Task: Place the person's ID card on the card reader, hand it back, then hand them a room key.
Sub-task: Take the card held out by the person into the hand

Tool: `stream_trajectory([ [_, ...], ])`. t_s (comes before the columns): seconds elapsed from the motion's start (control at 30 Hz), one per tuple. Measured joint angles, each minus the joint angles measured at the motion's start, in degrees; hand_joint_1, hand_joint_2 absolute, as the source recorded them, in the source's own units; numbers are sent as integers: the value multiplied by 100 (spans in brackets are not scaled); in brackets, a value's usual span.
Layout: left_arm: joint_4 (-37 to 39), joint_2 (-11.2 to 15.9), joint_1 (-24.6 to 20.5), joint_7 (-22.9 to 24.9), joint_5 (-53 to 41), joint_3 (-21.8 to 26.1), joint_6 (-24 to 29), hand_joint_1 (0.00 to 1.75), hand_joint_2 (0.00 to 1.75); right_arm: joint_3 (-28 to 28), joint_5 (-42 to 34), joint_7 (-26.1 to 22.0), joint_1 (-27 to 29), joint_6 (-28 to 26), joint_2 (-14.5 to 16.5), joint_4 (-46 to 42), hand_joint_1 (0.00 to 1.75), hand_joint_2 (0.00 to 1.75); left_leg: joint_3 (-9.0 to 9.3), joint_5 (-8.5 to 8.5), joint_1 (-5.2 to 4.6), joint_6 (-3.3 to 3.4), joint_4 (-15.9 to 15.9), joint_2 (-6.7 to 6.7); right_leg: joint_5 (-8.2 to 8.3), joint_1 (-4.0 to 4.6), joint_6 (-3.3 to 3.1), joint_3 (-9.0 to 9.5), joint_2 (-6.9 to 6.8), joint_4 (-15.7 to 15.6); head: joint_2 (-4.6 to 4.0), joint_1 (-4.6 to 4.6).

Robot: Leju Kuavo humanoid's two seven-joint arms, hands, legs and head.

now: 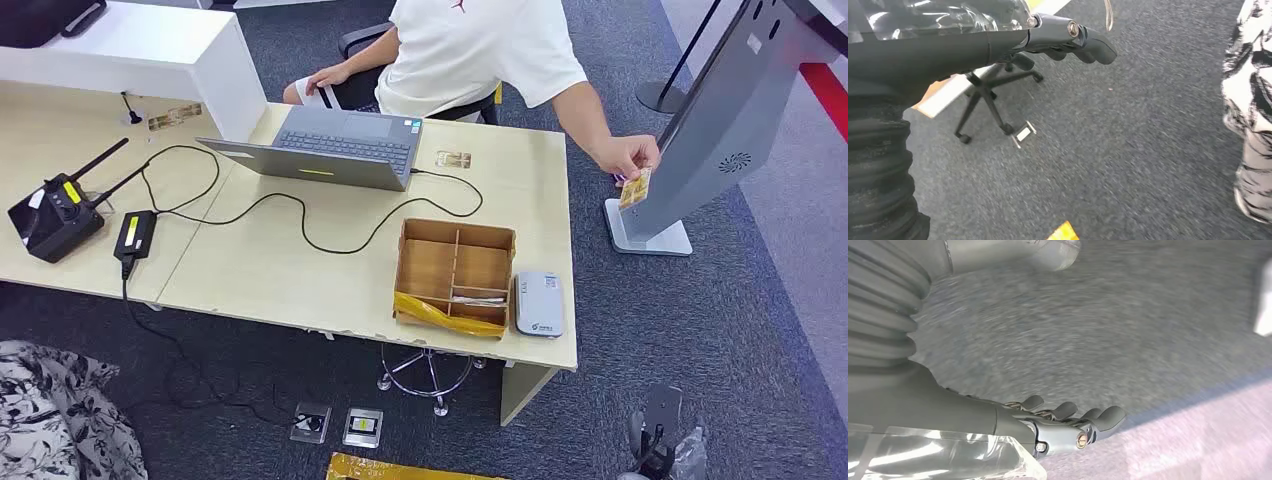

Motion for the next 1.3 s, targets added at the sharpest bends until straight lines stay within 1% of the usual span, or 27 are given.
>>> stream_trajectory([
  [0.07,-2,1,0,-8,5,0,0,0,175,-47,-151,-133,-53,14,-11,-40,0,175,0,0,0,0,0,0,0,0,0,0,0,0,0,0],
  [0.17,-4,-1,-3,-118,62,0,0,0,175,-128,-631,-465,-153,43,-41,-216,0,175,-1,0,-1,0,0,-1,0,-1,0,1,-1,0,0,1],
  [0.23,-3,-4,-5,-244,117,0,0,0,175,-141,-941,-530,-151,34,-58,-451,0,175,-1,0,-1,0,0,-3,0,-1,0,1,-3,0,0,1],
  [0.33,-1,-4,-3,-404,141,0,0,0,175,-94,-1203,-265,-12,2,-82,-1101,0,175,-3,0,-3,1,0,-5,0,-3,0,2,-5,-1,0,0],
  [0.4,0,-4,-3,-452,113,0,0,0,175,-7,-1143,-21,102,-2,-100,-1650,0,175,-4,0,-4,1,0,-5,1,-4,1,1,-5,0,0,0],
  [0.5,2,-6,-7,-529,40,0,0,0,175,168,-682,298,219,-2,-107,-2579,0,175,-3,0,-4,1,0,-3,4,-4,3,1,-3,0,0,0],
  [0.67,36,-8,-10,-940,91,0,0,0,175,490,825,894,350,-6,-73,-4367,0,175,-2,4,-3,2,1,-11,4,-3,3,3,-9,1,0,1],
  [0.77,69,-9,-10,-1203,171,0,0,0,175,755,1551,1256,412,-8,-66,-5463,0,175,-3,5,-2,2,1,-14,4,-3,2,4,-9,2,0,1],
  [0.83,104,-9,-10,-1366,269,0,0,0,175,1044,2184,1484,446,-8,-86,-6147,0,175,-5,5,-3,2,1,-13,4,-3,2,3,-8,3,0,0],
  [0.9,152,-10,-12,-1584,417,0,0,0,175,1482,3153,1781,447,-7,-140,-6778,0,175,-6,5,-2,2,1,-12,4,-2,2,4,-8,4,0,-1],
  [0.97,217,-13,-15,-1824,580,0,0,0,175,2033,4208,2244,411,-7,-214,-7270,0,175,-8,5,-1,2,0,-16,4,-1,2,6,-11,4,0,0],
  [1.03,298,-14,-14,-2033,719,0,0,0,175,2607,4974,2791,323,3,-314,-7567,0,175,-13,6,-1,2,0,-23,4,-1,2,7,-17,4,0,0],
  [1.1,387,-8,-14,-2215,825,0,0,0,175,3193,5364,3269,157,75,-442,-7696,0,175,-17,7,-2,1,0,-27,4,-1,2,7,-18,5,0,1],
  [1.17,483,1,-21,-2402,913,0,0,0,175,3802,5533,3598,-56,291,-546,-7726,0,175,-14,9,-2,1,-1,-27,4,-1,2,7,-19,5,0,1],
  [1.3,699,47,-30,-2674,1029,0,0,0,175,4909,5505,3853,-396,837,-639,-7635,0,175,-14,13,-1,5,0,-35,4,-1,2,5,-31,5,0,0],
])
